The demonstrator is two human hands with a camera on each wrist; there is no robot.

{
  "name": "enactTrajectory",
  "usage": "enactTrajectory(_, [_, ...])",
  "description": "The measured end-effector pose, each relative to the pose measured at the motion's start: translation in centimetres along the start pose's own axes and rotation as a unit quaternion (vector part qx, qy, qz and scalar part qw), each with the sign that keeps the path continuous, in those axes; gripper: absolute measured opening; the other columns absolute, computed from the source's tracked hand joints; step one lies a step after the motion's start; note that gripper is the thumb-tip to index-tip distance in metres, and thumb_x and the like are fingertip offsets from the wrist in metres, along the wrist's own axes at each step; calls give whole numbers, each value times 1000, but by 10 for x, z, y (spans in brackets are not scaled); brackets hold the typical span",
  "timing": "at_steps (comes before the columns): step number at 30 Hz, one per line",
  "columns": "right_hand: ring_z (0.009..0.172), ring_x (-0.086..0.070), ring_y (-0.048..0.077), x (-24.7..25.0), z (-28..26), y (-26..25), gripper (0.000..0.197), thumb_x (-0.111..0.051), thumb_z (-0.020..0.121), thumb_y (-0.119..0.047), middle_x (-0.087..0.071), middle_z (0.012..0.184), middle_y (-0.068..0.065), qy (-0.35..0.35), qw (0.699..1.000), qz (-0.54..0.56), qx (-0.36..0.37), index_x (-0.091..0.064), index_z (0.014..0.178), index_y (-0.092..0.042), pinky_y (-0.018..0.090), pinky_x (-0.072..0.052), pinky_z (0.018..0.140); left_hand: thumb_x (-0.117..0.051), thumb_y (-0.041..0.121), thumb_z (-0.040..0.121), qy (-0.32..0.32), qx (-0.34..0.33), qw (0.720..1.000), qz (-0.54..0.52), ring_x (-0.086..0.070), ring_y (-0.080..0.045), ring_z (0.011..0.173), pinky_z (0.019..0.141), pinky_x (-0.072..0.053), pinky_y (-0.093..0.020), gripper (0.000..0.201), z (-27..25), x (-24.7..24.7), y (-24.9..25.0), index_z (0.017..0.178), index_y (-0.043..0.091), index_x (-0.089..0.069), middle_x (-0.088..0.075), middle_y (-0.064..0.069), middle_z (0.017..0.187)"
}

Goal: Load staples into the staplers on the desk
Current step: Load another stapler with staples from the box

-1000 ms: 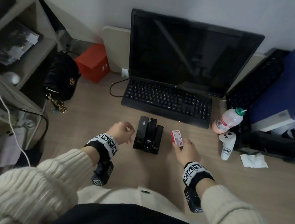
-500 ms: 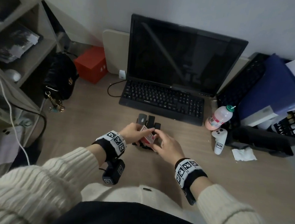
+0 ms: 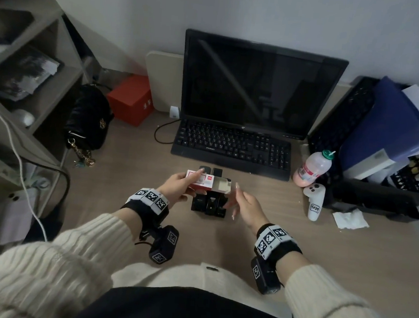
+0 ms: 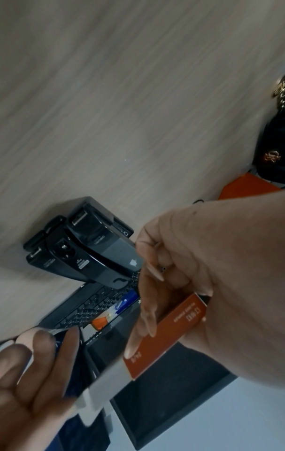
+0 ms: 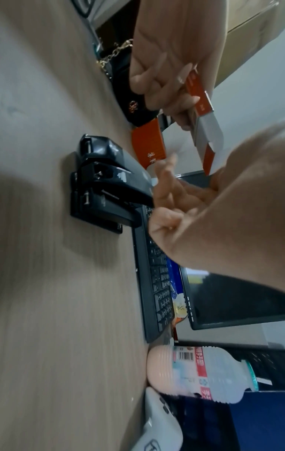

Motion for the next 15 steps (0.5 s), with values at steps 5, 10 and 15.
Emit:
enactTrajectory(5, [58, -53, 21, -9, 8, -8, 55, -32, 101, -46, -70, 73, 6, -29, 998, 55, 5, -65, 108, -2, 24, -45, 57, -63, 50, 89, -11, -7, 1000, 11, -60, -4, 57, 57, -35, -24, 43, 2, -2, 5, 111, 12, -65, -75, -5, 88])
enactTrajectory(10, [71, -54, 29, -14, 12, -12, 58, -36, 100, -47, -66, 70, 6, -17, 998, 58, 10, -62, 108, 5, 29, -44, 60, -63, 47, 90, -13, -12, 1000, 17, -61, -3, 53, 56, -33, -22, 40, 0, -5, 8, 107, 12, -66, -75, -3, 84])
enactTrajectory(15, [67, -52, 29, -16, 11, -14, 53, -45, 98, -42, -61, 64, 6, -3, 997, 83, 11, -62, 105, 7, 30, -43, 56, -63, 50, 90, -14, -12, 1000, 22, -58, -5, 57, 57, -33, -24, 38, -1, -6, 7, 105, 15, -68, -75, -1, 84])
Point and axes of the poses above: each hand's wrist, its own z-axis towards the middle knuckle, its own x-axis out of the back of the hand, y = z × x, the point moved 1 cm from there along z, towards the middle knuckle
